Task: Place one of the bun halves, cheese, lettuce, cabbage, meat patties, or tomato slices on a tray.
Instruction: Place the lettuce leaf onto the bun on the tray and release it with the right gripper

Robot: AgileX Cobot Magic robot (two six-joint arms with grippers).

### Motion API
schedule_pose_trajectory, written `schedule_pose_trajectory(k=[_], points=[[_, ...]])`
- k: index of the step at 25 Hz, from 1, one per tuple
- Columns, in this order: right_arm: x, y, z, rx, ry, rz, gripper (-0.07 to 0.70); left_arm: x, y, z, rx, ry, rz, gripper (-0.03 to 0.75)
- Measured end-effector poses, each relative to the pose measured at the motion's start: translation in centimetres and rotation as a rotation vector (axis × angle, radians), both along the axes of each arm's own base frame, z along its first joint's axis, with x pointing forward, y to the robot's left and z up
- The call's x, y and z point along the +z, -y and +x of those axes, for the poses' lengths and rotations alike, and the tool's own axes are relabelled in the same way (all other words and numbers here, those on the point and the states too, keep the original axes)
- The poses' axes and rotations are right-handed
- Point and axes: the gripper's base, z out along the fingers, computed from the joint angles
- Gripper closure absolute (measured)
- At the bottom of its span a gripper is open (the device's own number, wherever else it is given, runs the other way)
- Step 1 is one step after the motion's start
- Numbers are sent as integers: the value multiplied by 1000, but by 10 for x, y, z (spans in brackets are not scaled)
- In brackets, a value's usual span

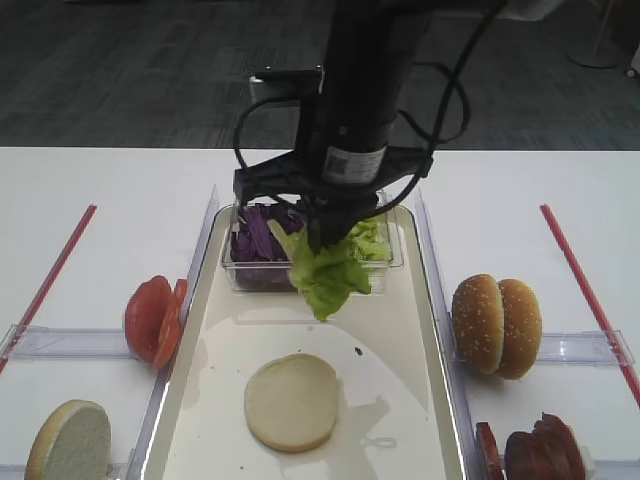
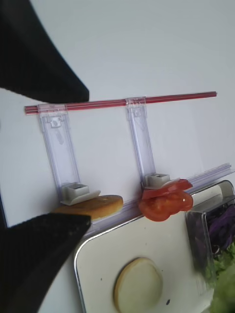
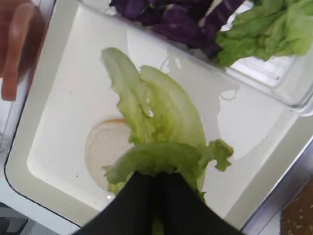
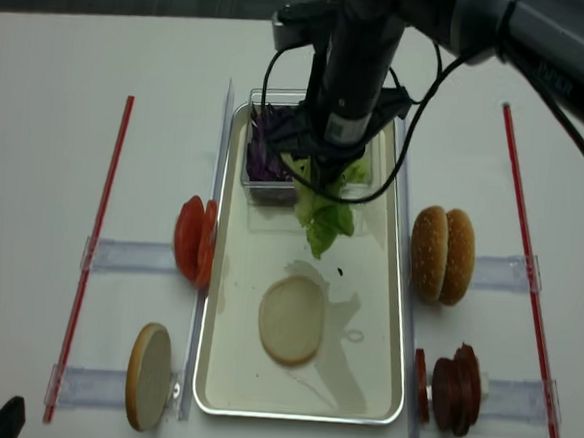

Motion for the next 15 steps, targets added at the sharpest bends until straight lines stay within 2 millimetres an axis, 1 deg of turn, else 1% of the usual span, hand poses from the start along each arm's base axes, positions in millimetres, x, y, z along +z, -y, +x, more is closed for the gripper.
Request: schedule_pose_trajectory(k=[2,3,5,6,8,12,15], points=[[-4,-5,-9,18,-4,3,568,0,0,0,0,0,0,258],[-4,-5,-9,18,-4,3,568,0,0,0,0,0,0,258],[-9,-9,-17,29,-4,6,568,0,0,0,0,0,0,258],[-15,-12,-26,39,-4,14,568,0,0,0,0,0,0,258],[-23,-14,-36,46,-15,19,568,0,0,0,0,0,0,258],[-35,-18,-52,57,-29,27,568,0,0,0,0,0,0,258],[-46,-20,-60,61,-39,30,568,0,0,0,0,0,0,258]])
